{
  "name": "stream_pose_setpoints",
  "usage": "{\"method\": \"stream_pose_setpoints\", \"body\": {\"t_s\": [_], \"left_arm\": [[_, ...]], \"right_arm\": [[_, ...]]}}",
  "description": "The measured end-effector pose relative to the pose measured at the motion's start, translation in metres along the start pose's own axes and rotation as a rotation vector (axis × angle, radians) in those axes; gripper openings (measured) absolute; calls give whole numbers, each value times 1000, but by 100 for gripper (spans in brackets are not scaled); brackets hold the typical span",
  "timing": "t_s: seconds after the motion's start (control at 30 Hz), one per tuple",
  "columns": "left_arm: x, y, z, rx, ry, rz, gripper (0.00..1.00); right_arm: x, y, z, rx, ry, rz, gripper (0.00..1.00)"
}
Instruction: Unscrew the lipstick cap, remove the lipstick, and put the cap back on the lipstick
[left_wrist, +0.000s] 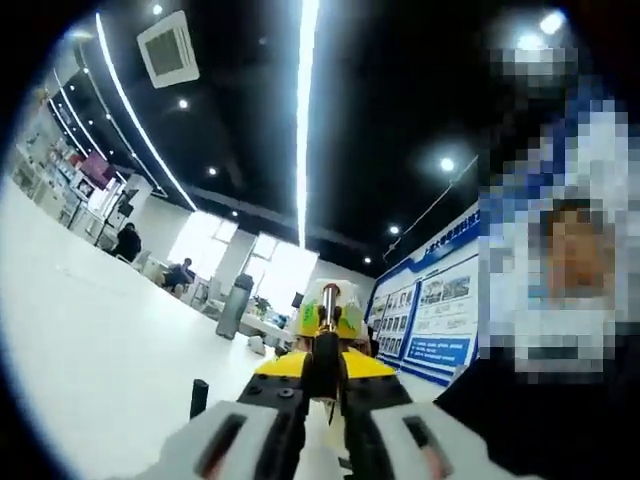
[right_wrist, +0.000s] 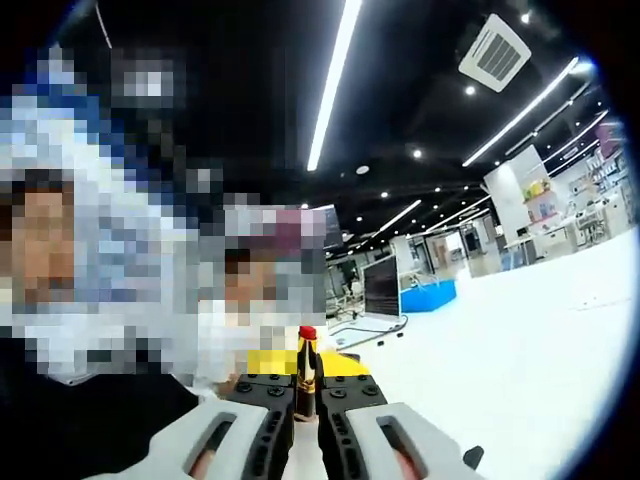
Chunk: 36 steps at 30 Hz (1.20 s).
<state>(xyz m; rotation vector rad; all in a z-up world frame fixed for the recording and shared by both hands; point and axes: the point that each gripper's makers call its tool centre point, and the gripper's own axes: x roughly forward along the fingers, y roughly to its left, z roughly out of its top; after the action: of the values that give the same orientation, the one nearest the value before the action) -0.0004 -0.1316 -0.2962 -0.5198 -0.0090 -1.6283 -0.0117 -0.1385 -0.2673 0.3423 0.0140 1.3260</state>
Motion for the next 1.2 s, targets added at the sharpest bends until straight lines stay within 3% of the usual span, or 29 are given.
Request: {"method": "stream_pose_setpoints", "body": {"t_s": [0.17,0.4,0.57,0.63,0.9,0.97,1.1,1.2], "left_arm": [[2,4,3,174,6,81,13],[6,7,1,520,87,214,12],[6,10,2,691,132,283,12],[6,9,2,798,160,325,13],[7,7,2,1040,243,423,13],[7,8,0,1141,283,455,13],[7,9,-2,1179,302,469,14],[6,10,-2,1074,268,435,14]], "right_arm": [[-2,-7,3,2,-11,-32,5],[-3,-14,4,5,-15,-70,5],[-4,-20,4,9,-20,-95,5],[-4,-22,5,11,-24,-101,5],[-6,-24,7,15,-34,-112,5],[-6,-25,5,17,-31,-119,5],[-6,-26,3,18,-25,-127,5],[-6,-25,2,18,-25,-128,5]]}}
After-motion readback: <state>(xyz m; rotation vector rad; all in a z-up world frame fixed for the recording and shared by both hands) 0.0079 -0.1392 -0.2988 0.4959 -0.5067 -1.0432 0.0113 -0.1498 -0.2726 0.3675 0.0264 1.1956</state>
